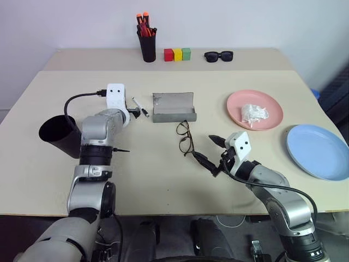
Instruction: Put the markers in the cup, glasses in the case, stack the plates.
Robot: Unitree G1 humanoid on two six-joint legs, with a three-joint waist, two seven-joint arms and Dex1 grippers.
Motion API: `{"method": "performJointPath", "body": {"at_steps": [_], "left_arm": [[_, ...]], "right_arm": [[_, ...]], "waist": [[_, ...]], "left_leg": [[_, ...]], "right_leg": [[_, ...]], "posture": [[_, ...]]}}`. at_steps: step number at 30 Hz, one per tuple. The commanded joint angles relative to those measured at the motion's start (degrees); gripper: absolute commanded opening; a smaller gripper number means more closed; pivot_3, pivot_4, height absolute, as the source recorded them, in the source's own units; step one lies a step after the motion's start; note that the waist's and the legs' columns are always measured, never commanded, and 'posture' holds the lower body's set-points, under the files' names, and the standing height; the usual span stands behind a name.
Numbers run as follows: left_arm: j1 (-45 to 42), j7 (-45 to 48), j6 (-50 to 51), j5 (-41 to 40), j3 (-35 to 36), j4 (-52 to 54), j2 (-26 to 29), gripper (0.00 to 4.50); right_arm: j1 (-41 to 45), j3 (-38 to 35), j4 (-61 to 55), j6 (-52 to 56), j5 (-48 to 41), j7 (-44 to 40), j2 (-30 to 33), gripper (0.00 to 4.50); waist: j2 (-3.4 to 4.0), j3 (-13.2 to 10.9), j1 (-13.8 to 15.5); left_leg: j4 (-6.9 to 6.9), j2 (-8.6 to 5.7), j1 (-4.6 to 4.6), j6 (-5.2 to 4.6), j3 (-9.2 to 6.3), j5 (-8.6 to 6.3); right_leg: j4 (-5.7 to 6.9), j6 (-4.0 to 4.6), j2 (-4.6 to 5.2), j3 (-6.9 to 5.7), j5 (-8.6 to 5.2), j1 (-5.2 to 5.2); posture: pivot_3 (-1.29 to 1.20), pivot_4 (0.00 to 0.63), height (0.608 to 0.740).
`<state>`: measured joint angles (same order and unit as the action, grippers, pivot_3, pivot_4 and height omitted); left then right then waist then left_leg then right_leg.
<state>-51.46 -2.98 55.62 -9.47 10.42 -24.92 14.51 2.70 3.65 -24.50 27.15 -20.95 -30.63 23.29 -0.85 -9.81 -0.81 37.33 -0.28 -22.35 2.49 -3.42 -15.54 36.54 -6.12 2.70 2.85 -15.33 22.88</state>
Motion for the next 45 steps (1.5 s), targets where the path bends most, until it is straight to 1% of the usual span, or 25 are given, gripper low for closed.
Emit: {"method": "performJointPath", "body": {"at_steps": [1, 7, 8, 9, 11, 14, 17, 22, 25, 27, 30, 33, 34, 36, 39, 45], "left_arm": [[-3.45, -2.5, 0.27, -0.02, 2.87, -3.11, -0.13, 4.5], [-6.63, -3.65, 4.23, 0.01, 3.64, -8.67, -0.35, 4.5], [-7.21, -4.01, 4.94, -0.24, 4.29, -9.61, -0.28, 4.25], [-7.72, -4.42, 5.51, -0.41, 4.89, -10.42, -0.2, 3.96], [-8.41, -4.84, 5.98, -0.37, 5.47, -11.44, -0.03, 3.14], [-8.82, -5.28, 5.98, 0.11, 5.45, -11.97, -0.07, 1.52], [-8.8, -5.46, 5.33, 0.33, 5.3, -12.07, -0.13, 0.02], [-7.61, -5.78, -0.37, 1.65, 3.79, -8.5, -0.34, 0.02], [-5.99, -3.69, -10.89, 3.27, 1.21, -3.6, -0.02, 0.02], [-5.24, -4.0, -17.92, 3.75, 1.09, 0.36, -0.21, 0.02], [-2.4, -2.12, -28.75, 2.64, 2.72, 7.82, -0.18, 0.02], [1.69, -1.02, -36.53, 1.56, 5.4, 16.36, 1.04, 0.02], [2.53, -1.32, -37.86, 1.39, 6.06, 17.82, 1.12, 0.02], [7.07, -2.11, -39.65, 4.05, 6.64, 23.42, 3.54, 0.02], [15.42, -3.55, -39.91, 6.34, 8.71, 32.66, 5.95, 0.02], [29.66, -6.26, -35.86, 7.99, 11.95, 48.34, 4.43, 0.02]], "right_arm": [[0.27, 0.23, -2.94, -0.8, -0.01, 0.51, -0.62, 4.47], [0.1, 0.64, -3.52, -0.67, -0.21, 0.76, -0.69, 4.47], [0.1, 0.62, -3.56, -0.64, -0.26, 0.73, -0.63, 4.49], [0.12, 0.59, -3.57, -0.62, -0.29, 0.7, -0.57, 4.5], [0.29, 0.43, -3.39, -0.61, -0.32, 0.57, -0.43, 4.5], [0.44, 0.26, -3.14, -0.72, -0.31, 0.4, -0.26, 4.5], [0.53, 0.28, -3.02, -0.72, -0.26, 0.32, -0.24, 4.5], [0.19, 0.64, -3.24, -0.6, -0.14, 0.19, -0.18, 4.5], [0.55, 0.49, -2.97, -0.55, -0.16, 0.05, -0.06, 4.5], [1.07, 0.42, -2.82, -0.74, 0.06, 0.22, -0.09, 4.5], [2.13, 0.05, -3.02, -0.51, -0.24, 0.27, -0.05, 4.5], [3.6, -0.88, -3.81, 0.12, -1.56, -0.06, 0.09, 4.5], [3.85, -1.03, -3.95, 0.22, -1.86, -0.16, 0.14, 4.5], [5.05, -1.9, -4.83, 0.98, -4.18, -1.18, 0.3, 4.5], [7.09, -3.0, -6.35, 3.02, -8.32, -3.5, 1.29, 4.5], [9.44, -2.54, -5.4, 4.71, -10.88, -7.52, 3.94, 4.5]], "waist": [[-0.01, 0.0, -0.03], [-0.02, -0.01, 0.0], [-0.03, -0.02, 0.01], [-0.03, -0.02, 0.0], [-0.03, -0.02, -0.02], [-0.03, -0.02, -0.03], [-0.03, -0.02, 0.03], [-0.05, -0.03, -0.02], [-0.08, -0.04, -0.06], [-0.09, -0.05, 0.07], [-0.09, -0.05, -0.02], [-0.09, -0.05, -0.2], [-0.09, -0.05, -0.18], [-0.09, -0.05, -0.21], [-0.09, -0.05, -0.37], [-0.19, -0.06, 0.36]], "left_leg": [[0.0, 0.0, -0.01, 0.0, 0.0, 0.0], [0.02, -0.01, -0.01, 0.04, 0.0, 0.02], [0.02, -0.02, -0.01, 0.06, 0.01, 0.03], [0.02, -0.02, -0.01, 0.08, 0.01, 0.05], [0.02, -0.03, 0.0, 0.15, 0.02, 0.08], [0.02, -0.03, 0.0, 0.25, 0.03, 0.14], [0.02, -0.04, 0.0, 0.37, 0.02, 0.21], [0.04, -0.04, 0.0, 0.43, 0.01, 0.25], [0.01, -0.03, -0.02, 0.45, 0.03, 0.26], [-0.01, -0.03, -0.06, 0.48, 0.02, 0.28], [-0.03, -0.03, -0.07, 0.48, 0.03, 0.28], [-0.08, -0.02, -0.05, 0.49, 0.02, 0.28], [-0.09, -0.01, -0.04, 0.49, 0.02, 0.28], [-0.09, -0.01, -0.04, 0.49, 0.02, 0.28], [-0.12, 0.01, 0.0, 0.48, 0.01, 0.28], [0.06, 0.01, -0.04, 0.47, 0.01, 0.28]], "right_leg": [[0.01, 0.0, 0.01, 0.0, 0.0, 0.01], [0.1, 0.0, 0.01, 0.0, 0.0, 0.03], [0.11, 0.0, 0.01, 0.0, 0.0, 0.04], [0.14, 0.0, 0.01, 0.0, 0.0, 0.04], [0.18, 0.0, 0.01, -0.01, 0.0, 0.05], [0.28, 0.0, 0.01, -0.01, 0.0, 0.1], [0.46, 0.0, 0.01, -0.01, -0.01, 0.17], [0.55, 0.0, 0.0, -0.01, 0.0, 0.19], [0.55, 0.01, 0.01, 0.0, 0.0, 0.25], [0.55, 0.01, 0.01, 0.01, 0.0, 0.31], [0.54, 0.01, 0.04, 0.03, 0.0, 0.33], [0.54, 0.02, 0.06, 0.12, 0.0, 0.36], [0.54, 0.02, 0.06, 0.12, 0.01, 0.37], [0.55, 0.03, 0.03, 0.1, 0.01, 0.36], [0.56, 0.04, 0.02, 0.15, 0.01, 0.36], [0.54, 0.05, 0.06, 0.02, 0.01, 0.21]], "posture": [[0.0, 0.15, 0.74], [0.0, 0.15, 0.74], [0.0, 0.15, 0.74], [0.0, 0.15, 0.74], [0.0, 0.15, 0.74], [0.0, 0.15, 0.74], [0.0, 0.15, 0.74], [0.0, 0.15, 0.74], [0.0, 0.15, 0.74], [0.0, 0.15, 0.74], [0.0, 0.15, 0.74], [0.0, 0.15, 0.74], [0.0, 0.15, 0.74], [0.0, 0.15, 0.74], [0.0, 0.15, 0.74], [0.0, 0.15, 0.74]]}}
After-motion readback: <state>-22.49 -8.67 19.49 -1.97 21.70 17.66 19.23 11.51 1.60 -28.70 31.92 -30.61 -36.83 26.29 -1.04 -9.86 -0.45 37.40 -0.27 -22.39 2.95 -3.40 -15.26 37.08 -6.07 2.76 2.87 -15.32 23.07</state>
